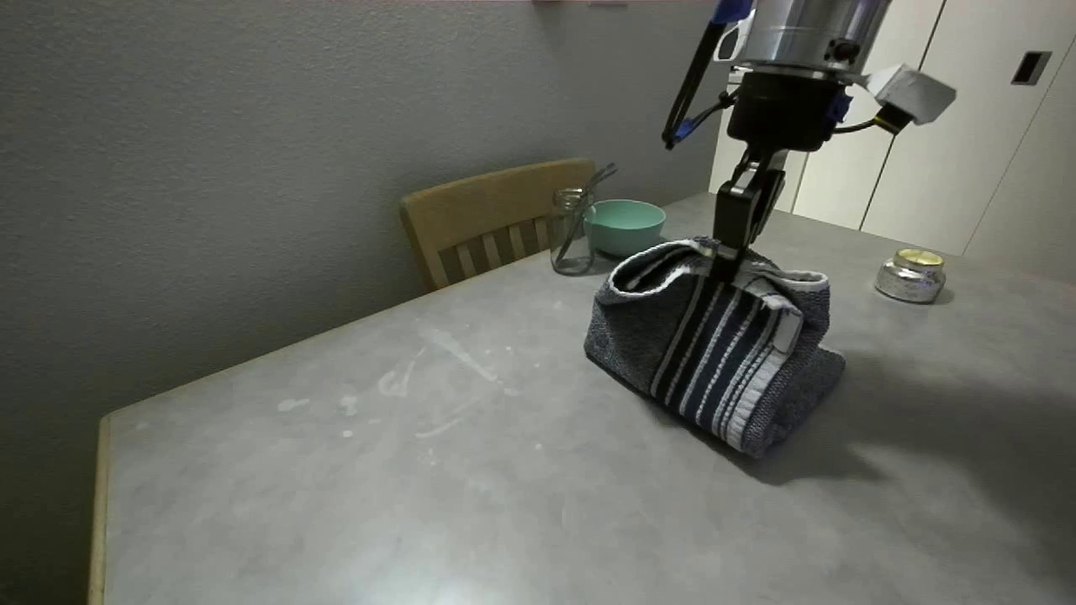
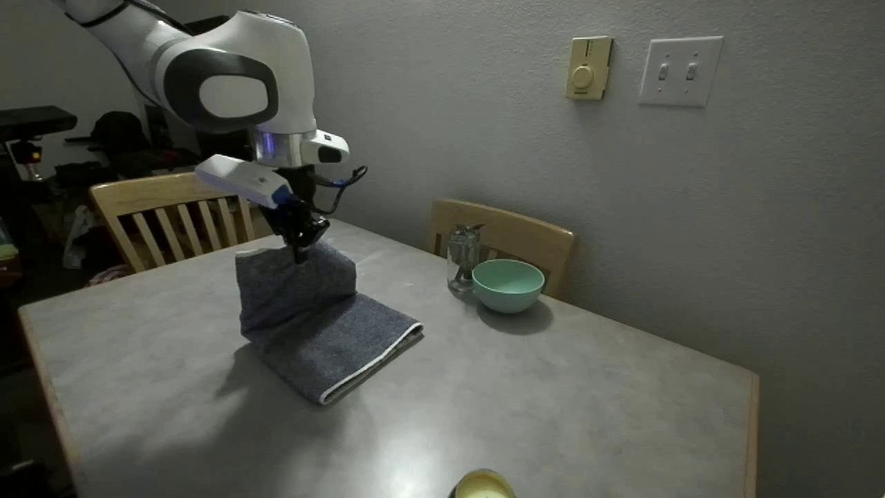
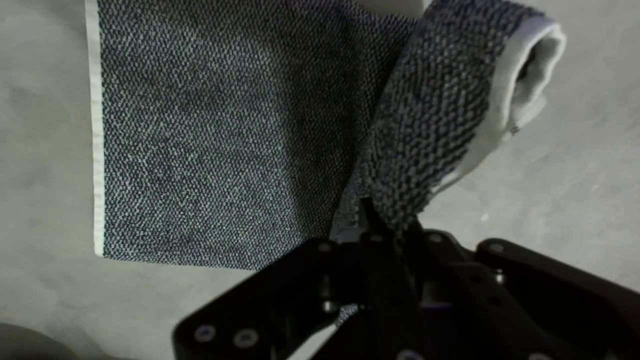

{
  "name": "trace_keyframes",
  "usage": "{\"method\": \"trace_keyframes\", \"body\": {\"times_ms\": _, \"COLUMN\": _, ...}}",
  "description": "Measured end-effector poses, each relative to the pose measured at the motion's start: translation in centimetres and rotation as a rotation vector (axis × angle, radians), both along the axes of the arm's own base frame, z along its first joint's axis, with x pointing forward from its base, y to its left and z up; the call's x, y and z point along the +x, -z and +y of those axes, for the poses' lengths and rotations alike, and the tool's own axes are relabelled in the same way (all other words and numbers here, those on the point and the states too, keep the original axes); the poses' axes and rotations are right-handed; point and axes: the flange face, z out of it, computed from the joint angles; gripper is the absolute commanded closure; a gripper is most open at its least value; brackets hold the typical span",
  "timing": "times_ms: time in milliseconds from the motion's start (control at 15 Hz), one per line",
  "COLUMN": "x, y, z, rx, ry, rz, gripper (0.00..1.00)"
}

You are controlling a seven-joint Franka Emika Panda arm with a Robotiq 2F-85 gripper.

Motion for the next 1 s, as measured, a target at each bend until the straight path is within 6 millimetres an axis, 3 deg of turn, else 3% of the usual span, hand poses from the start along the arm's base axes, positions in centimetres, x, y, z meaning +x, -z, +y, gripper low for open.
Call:
{"method": "trace_keyframes", "body": {"times_ms": 333, "x": 0.2, "y": -0.1, "z": -1.2, "rx": -0.022, "ry": 0.02, "rz": -0.007, "gripper": 0.98}}
{"method": "trace_keyframes", "body": {"times_ms": 800, "x": 0.9, "y": -0.6, "z": -6.1, "rx": -0.037, "ry": 0.11, "rz": -0.024, "gripper": 0.98}}
{"method": "trace_keyframes", "body": {"times_ms": 867, "x": 1.0, "y": -0.6, "z": -6.6, "rx": -0.04, "ry": 0.123, "rz": -0.027, "gripper": 0.95}}
{"method": "trace_keyframes", "body": {"times_ms": 933, "x": 1.0, "y": -0.6, "z": -7.0, "rx": -0.044, "ry": 0.136, "rz": -0.028, "gripper": 0.67}}
{"method": "trace_keyframes", "body": {"times_ms": 1000, "x": 1.1, "y": -0.5, "z": -7.3, "rx": -0.049, "ry": 0.151, "rz": -0.031, "gripper": 0.65}}
